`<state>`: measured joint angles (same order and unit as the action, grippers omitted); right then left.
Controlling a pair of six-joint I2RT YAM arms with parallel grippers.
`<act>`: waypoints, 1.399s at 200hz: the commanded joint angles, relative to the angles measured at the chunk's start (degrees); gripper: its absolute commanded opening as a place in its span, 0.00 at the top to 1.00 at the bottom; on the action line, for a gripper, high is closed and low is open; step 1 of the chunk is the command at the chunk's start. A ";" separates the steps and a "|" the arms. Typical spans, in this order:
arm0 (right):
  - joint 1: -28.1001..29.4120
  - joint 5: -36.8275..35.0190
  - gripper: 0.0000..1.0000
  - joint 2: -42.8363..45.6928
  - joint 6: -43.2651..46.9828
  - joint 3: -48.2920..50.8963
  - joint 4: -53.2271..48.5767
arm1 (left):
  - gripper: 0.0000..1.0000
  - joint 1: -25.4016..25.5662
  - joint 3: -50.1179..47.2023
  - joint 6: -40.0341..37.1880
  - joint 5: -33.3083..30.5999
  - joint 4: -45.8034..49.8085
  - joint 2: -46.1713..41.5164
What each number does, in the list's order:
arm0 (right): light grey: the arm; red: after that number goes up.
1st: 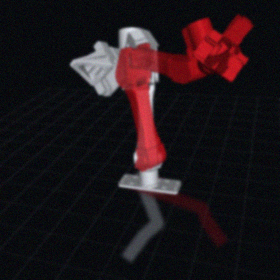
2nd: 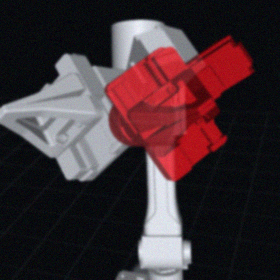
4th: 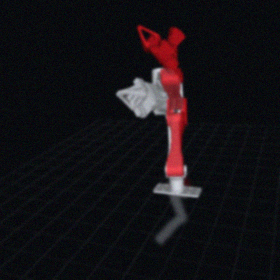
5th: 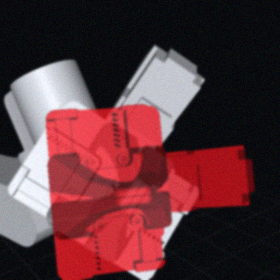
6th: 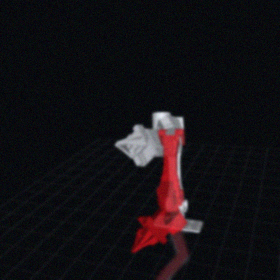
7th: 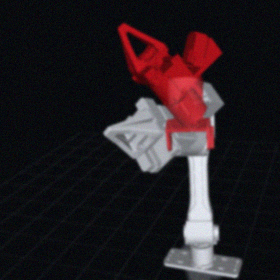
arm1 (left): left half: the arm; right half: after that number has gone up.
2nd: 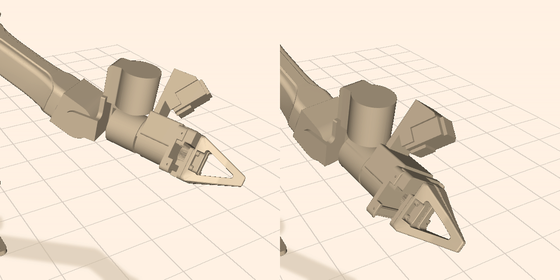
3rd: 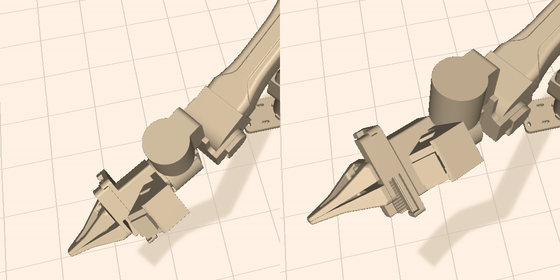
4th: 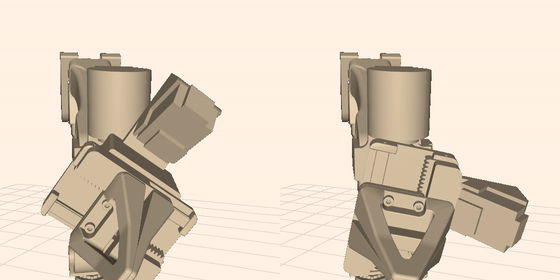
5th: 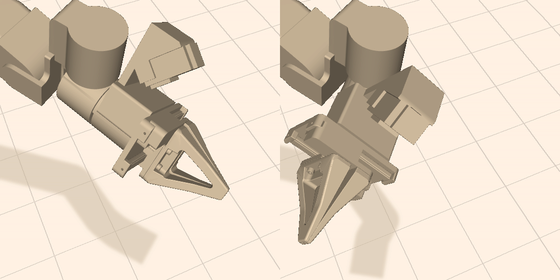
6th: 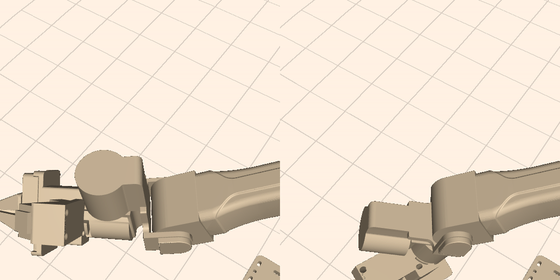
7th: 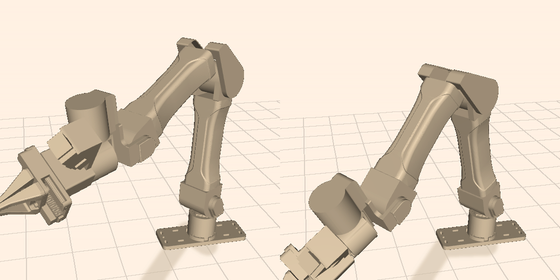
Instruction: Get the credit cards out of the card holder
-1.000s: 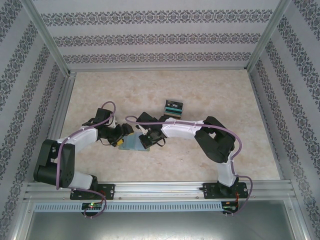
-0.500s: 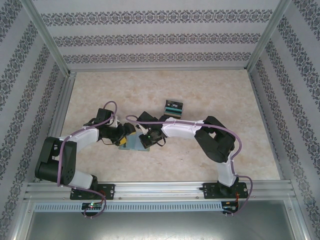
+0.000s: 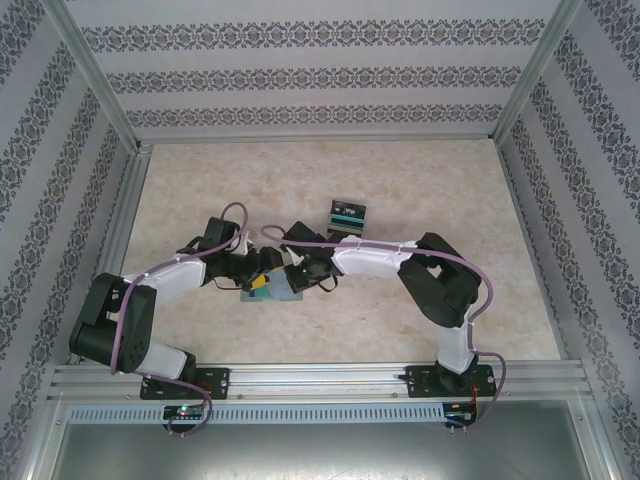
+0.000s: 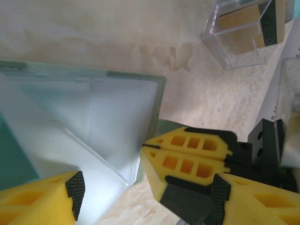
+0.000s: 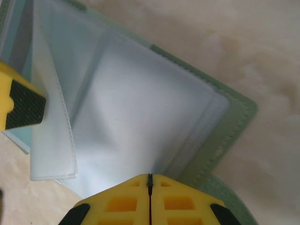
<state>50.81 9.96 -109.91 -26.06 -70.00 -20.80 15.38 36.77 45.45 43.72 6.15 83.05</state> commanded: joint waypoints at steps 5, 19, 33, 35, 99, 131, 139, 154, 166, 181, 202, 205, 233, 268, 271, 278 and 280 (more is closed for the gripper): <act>-0.94 -3.37 0.90 4.81 -2.77 3.12 2.66 | 0.26 1.25 1.37 1.01 0.28 -3.21 0.48; -1.24 -4.55 0.90 6.37 -3.56 4.87 3.45 | 0.26 1.78 1.67 1.00 0.25 -3.48 0.78; -1.57 -5.29 0.90 7.65 -4.21 6.25 4.10 | 0.26 2.42 2.10 1.07 0.17 -3.64 1.48; -1.63 -5.36 0.89 7.79 -4.33 6.38 4.12 | 0.26 2.52 2.15 1.07 0.14 -3.68 1.56; -1.69 -2.67 0.89 7.32 -4.63 6.59 4.83 | 0.26 3.65 3.53 -0.95 -4.03 0.72 0.57; -0.18 -0.49 0.88 4.22 -3.58 3.44 4.27 | 0.26 3.53 3.12 -2.81 -11.61 7.01 -4.06; 0.28 -0.14 0.88 3.09 -3.47 2.33 3.98 | 0.27 3.54 3.00 -3.07 -13.44 8.16 -5.40; 0.78 0.40 0.88 1.57 -3.49 0.92 3.91 | 0.27 3.40 2.53 -3.18 -16.80 10.28 -7.86; 1.08 0.59 0.88 0.55 -3.47 0.02 3.76 | 0.26 2.91 1.92 -2.97 -19.22 11.42 -9.83; 1.39 0.26 0.88 -0.22 -3.29 -0.83 3.34 | 0.27 2.13 1.33 -2.65 -21.81 12.70 -11.56; 1.40 -0.41 0.88 -0.82 -3.21 -1.11 3.04 | 0.27 0.86 1.00 -2.97 -22.98 14.10 -11.36; 1.40 -0.50 0.88 -0.91 -3.26 -1.11 2.98 | 0.27 0.74 1.07 -3.06 -22.92 14.22 -11.14; 1.37 -0.82 0.88 -1.07 -3.13 -0.94 2.68 | 0.27 0.53 1.39 -3.75 -23.09 15.48 -7.84; 1.37 -0.90 0.88 -0.79 -3.23 -0.51 2.77 | 0.27 0.45 1.02 -3.65 -21.57 13.78 -5.81; 1.39 -0.90 0.88 -0.81 -3.21 -0.49 2.76 | 0.27 0.49 1.01 -3.73 -21.73 13.80 -5.69; 1.40 -0.82 0.88 -0.80 -3.26 -0.54 2.83 | 0.27 0.49 0.95 -3.70 -21.95 13.76 -5.57; 1.40 -0.82 0.88 -0.87 -3.26 -0.52 2.86 | 0.27 0.45 0.94 -3.70 -21.98 13.79 -5.49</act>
<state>51.92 9.52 -110.21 -29.82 -69.69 -17.37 16.38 38.11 42.92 22.20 19.03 76.95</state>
